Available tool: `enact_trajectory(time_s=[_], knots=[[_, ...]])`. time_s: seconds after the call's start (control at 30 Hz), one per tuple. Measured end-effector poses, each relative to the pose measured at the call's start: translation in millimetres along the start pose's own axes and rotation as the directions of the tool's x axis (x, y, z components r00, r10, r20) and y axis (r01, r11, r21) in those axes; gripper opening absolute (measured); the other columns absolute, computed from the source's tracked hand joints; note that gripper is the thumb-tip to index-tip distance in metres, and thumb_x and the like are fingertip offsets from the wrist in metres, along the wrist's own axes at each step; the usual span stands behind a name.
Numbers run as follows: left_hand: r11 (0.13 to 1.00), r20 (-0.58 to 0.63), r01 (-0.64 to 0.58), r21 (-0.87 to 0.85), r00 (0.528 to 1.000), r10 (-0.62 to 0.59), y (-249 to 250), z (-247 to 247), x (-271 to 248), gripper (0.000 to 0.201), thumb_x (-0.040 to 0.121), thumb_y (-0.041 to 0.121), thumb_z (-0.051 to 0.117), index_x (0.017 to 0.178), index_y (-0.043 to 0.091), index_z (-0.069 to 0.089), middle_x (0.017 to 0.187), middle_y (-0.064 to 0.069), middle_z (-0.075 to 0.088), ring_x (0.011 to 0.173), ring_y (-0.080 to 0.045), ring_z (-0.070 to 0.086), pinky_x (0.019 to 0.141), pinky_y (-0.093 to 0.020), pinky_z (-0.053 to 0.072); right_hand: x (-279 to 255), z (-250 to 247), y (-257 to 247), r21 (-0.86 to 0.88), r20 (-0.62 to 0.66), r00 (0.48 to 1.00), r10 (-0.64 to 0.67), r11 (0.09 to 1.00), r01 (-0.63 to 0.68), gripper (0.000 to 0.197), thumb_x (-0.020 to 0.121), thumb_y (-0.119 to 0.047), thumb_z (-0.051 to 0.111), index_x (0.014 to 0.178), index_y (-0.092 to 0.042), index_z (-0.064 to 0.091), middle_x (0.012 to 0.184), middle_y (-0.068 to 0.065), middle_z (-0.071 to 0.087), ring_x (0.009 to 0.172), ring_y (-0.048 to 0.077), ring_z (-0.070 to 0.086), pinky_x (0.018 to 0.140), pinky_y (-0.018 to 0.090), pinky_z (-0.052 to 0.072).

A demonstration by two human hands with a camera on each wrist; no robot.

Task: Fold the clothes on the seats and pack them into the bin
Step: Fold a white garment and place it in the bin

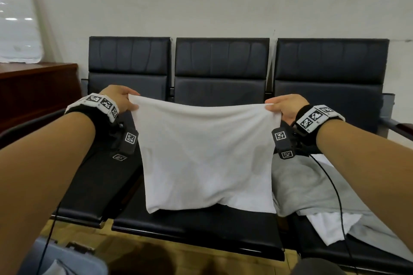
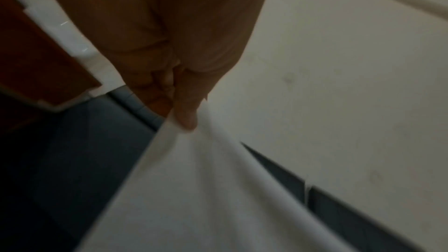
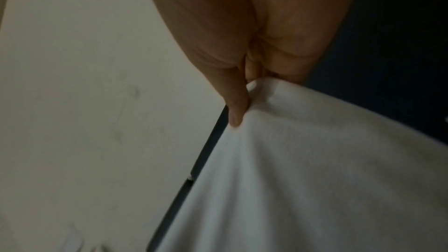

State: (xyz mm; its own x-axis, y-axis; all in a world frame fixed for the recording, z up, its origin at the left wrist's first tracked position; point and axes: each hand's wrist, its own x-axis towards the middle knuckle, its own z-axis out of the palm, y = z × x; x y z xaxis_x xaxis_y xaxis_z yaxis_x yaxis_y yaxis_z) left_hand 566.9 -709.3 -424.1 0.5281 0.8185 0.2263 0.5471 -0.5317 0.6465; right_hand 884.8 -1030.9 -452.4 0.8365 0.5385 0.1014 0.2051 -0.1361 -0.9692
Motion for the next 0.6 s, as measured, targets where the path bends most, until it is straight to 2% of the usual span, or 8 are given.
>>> enact_trajectory(time_s=[0.1, 0.17, 0.27, 0.33, 0.43, 0.5, 0.57, 0.6], knots=[[0.997, -0.010, 0.007, 0.080, 1.000, -0.006, -7, 11, 3, 0.031, 0.083, 0.008, 0.071, 0.113, 0.013, 0.070, 0.111, -0.011, 0.068, 0.101, -0.027, 0.062, 0.094, -0.034, 0.047, 9, 7, 11, -0.256, -0.022, 0.999, -0.038, 0.966, 0.032, 0.020, 0.083, -0.007, 0.073, 0.101, -0.015, 0.075, 0.108, 0.010, 0.070, 0.102, 0.026, 0.066, 0.099, 0.040, 0.050], [0.990, -0.024, 0.011, 0.137, 1.000, -0.008, -14, 17, 9, 0.026, 0.084, 0.010, 0.070, 0.109, 0.013, 0.072, 0.109, -0.012, 0.069, 0.102, -0.030, 0.062, 0.093, -0.035, 0.048, 13, 8, 16, -0.458, -0.011, 0.997, -0.080, 0.887, 0.066, 0.021, 0.087, -0.009, 0.070, 0.108, -0.008, 0.073, 0.105, 0.009, 0.068, 0.098, 0.022, 0.062, 0.092, 0.033, 0.049], [0.982, -0.045, 0.018, 0.189, 0.999, -0.010, -17, 27, 13, 0.014, 0.086, 0.014, 0.068, 0.099, 0.013, 0.074, 0.090, -0.010, 0.071, 0.085, -0.025, 0.063, 0.078, -0.030, 0.047, 24, 10, 24, -0.665, -0.031, 0.993, -0.110, 0.744, 0.062, 0.021, 0.084, -0.020, 0.074, 0.100, -0.007, 0.074, 0.098, 0.008, 0.067, 0.091, 0.020, 0.059, 0.081, 0.028, 0.045], [0.971, -0.036, 0.021, 0.238, 0.999, -0.013, -17, 36, 16, 0.013, 0.088, 0.019, 0.065, 0.096, 0.014, 0.074, 0.080, -0.007, 0.069, 0.079, -0.024, 0.065, 0.073, -0.028, 0.046, 32, 10, 28, -0.669, -0.069, 0.995, -0.077, 0.743, 0.011, 0.023, 0.081, -0.027, 0.079, 0.094, -0.009, 0.074, 0.093, 0.006, 0.066, 0.089, 0.020, 0.059, 0.078, 0.028, 0.045], [0.973, -0.024, 0.068, 0.223, 0.998, -0.064, -19, 54, 32, 0.021, 0.089, 0.021, 0.064, 0.104, 0.008, 0.071, 0.099, -0.012, 0.071, 0.093, -0.031, 0.066, 0.081, -0.031, 0.053, 46, 16, 30, -0.642, -0.091, 0.996, -0.011, 0.765, -0.050, 0.021, 0.078, -0.029, 0.081, 0.087, -0.012, 0.071, 0.088, 0.004, 0.067, 0.087, 0.021, 0.061, 0.079, 0.032, 0.049], [0.985, 0.006, 0.065, 0.160, 0.998, -0.067, -17, 69, 43, 0.029, 0.092, 0.020, 0.061, 0.116, 0.004, 0.063, 0.114, -0.011, 0.067, 0.094, -0.028, 0.067, 0.081, -0.029, 0.056, 62, 25, 30, -0.550, -0.132, 0.990, 0.040, 0.828, -0.107, 0.020, 0.081, -0.023, 0.079, 0.089, -0.007, 0.070, 0.087, 0.010, 0.069, 0.077, 0.023, 0.065, 0.076, 0.035, 0.058], [0.987, 0.041, 0.160, 0.035, 0.986, -0.161, -18, 80, 62, 0.046, 0.094, 0.046, 0.053, 0.122, 0.010, 0.059, 0.121, -0.006, 0.063, 0.102, -0.025, 0.063, 0.087, -0.029, 0.052, 74, 38, 29, -0.337, -0.105, 0.979, 0.172, 0.920, -0.198, 0.013, 0.091, -0.009, 0.067, 0.100, -0.001, 0.061, 0.087, 0.017, 0.067, 0.061, 0.025, 0.067, 0.058, 0.033, 0.061], [0.986, 0.067, 0.117, 0.117, 0.990, -0.125, -17, 85, 70, 0.057, 0.090, 0.059, 0.049, 0.120, 0.013, 0.060, 0.121, -0.005, 0.064, 0.107, -0.026, 0.061, 0.092, -0.031, 0.049, 81, 44, 29, -0.248, -0.082, 0.974, 0.209, 0.943, -0.223, 0.008, 0.095, -0.004, 0.059, 0.101, -0.001, 0.056, 0.087, 0.019, 0.066, 0.061, 0.026, 0.069, 0.054, 0.031, 0.060]])
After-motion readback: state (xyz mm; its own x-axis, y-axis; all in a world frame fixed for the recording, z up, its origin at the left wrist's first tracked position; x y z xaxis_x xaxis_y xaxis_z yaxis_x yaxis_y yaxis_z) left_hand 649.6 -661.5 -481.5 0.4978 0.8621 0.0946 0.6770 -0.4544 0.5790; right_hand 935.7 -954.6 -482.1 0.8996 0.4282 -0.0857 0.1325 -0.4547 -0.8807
